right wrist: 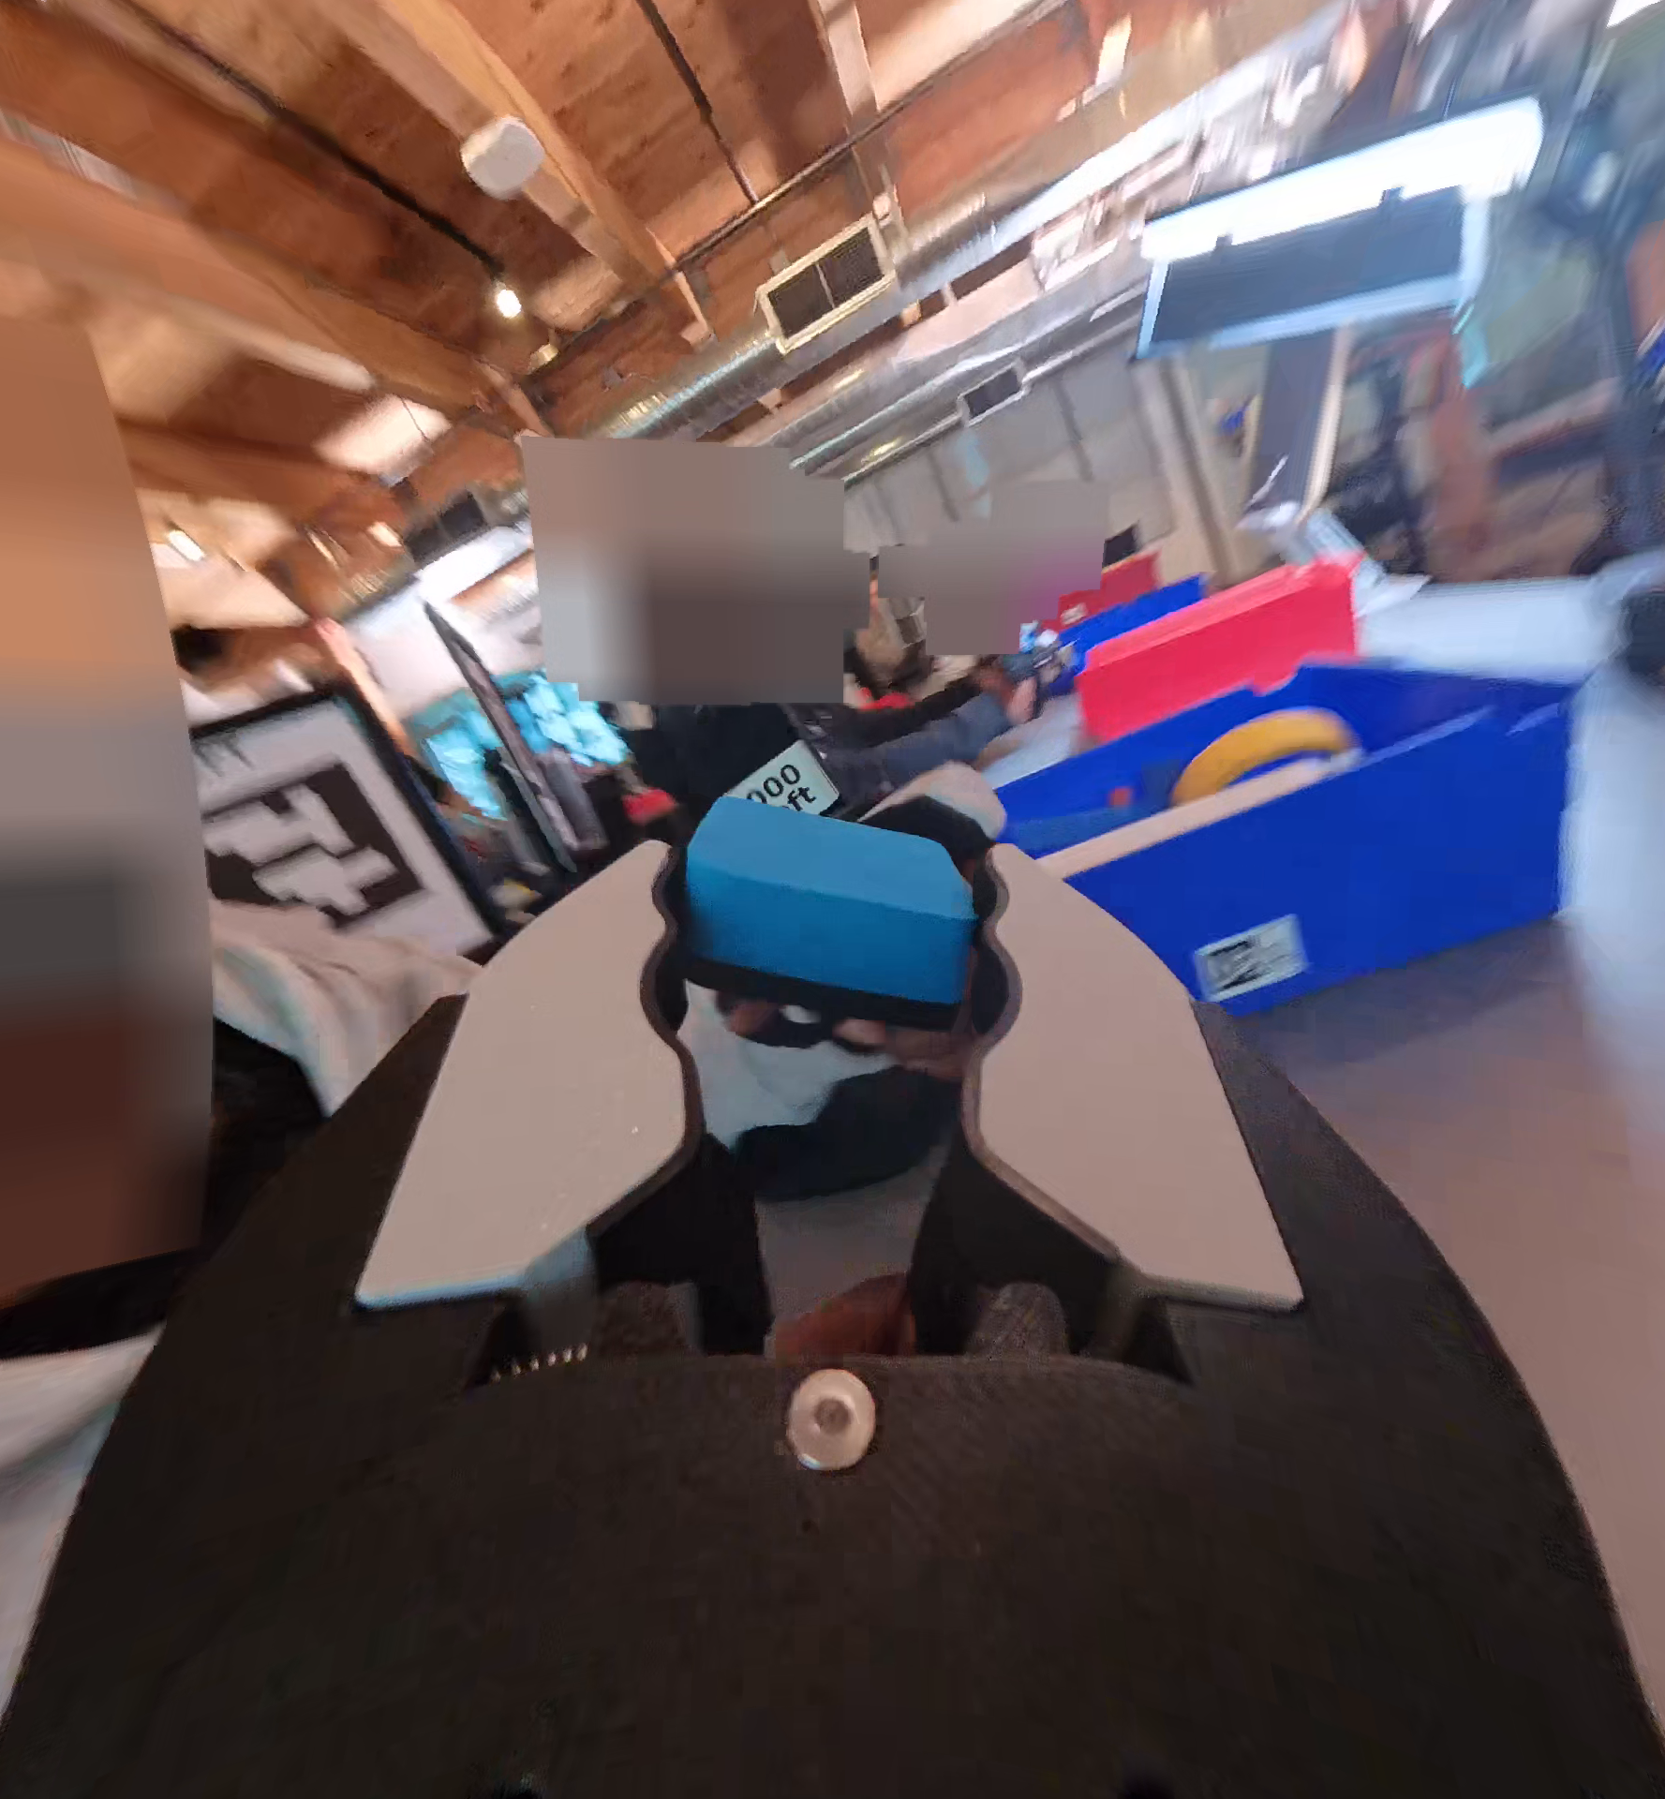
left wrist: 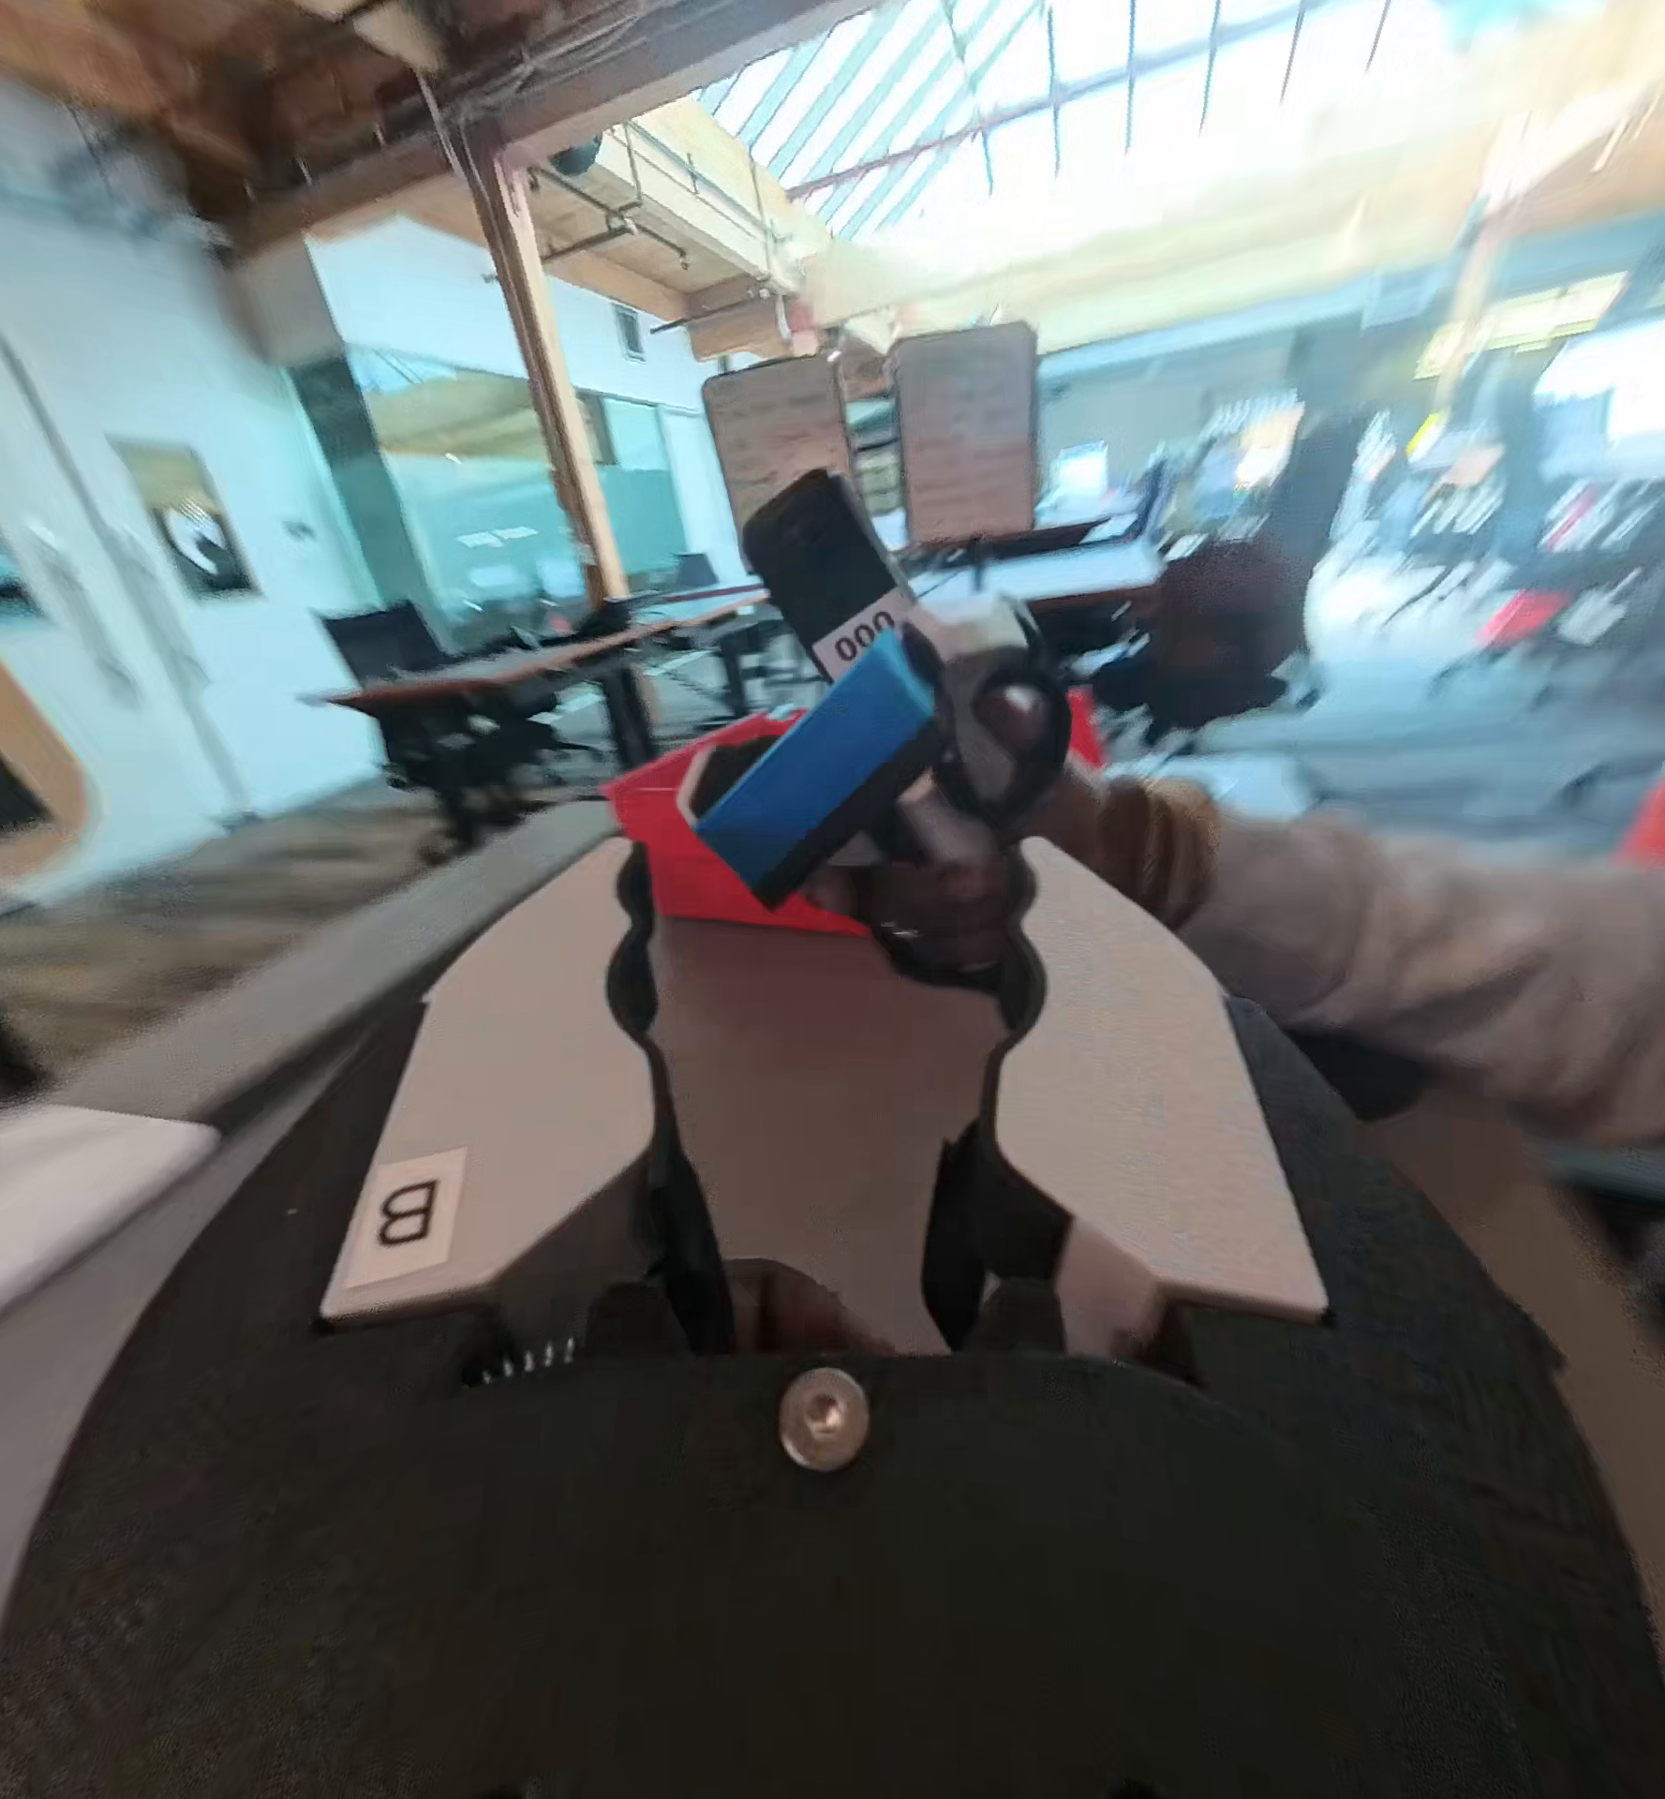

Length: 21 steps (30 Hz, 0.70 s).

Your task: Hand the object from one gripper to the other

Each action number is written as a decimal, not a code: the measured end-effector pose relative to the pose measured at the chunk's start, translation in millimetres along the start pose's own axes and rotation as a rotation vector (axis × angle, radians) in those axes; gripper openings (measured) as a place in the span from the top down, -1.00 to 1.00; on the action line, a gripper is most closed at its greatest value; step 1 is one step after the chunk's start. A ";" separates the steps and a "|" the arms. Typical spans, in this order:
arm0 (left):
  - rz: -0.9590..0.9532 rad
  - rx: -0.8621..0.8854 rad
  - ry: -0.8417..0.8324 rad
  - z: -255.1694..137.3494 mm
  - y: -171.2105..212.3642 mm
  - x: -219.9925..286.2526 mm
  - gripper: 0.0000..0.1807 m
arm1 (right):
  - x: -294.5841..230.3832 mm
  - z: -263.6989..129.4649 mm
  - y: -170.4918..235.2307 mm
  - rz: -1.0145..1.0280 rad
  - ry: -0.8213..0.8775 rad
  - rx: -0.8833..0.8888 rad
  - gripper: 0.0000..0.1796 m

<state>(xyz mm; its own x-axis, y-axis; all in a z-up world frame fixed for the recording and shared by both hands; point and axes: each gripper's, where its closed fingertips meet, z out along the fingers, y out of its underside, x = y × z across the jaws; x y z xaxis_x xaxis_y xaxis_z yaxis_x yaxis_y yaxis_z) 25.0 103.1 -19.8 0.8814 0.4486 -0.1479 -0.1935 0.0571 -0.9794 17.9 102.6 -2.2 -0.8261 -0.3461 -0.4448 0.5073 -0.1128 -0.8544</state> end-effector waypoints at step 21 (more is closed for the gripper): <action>-0.100 0.113 0.139 -5.7 -14.4 15.1 0.43 | -18.2 14.2 11.3 -0.298 0.012 -0.078 0.36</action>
<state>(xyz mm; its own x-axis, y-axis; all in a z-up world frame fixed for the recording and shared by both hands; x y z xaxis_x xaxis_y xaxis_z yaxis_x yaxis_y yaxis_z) 43.6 103.9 -8.8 0.9480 0.3090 -0.0758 -0.1423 0.1986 -0.9697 42.1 94.4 0.0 -0.9388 -0.2974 -0.1739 0.2218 -0.1355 -0.9656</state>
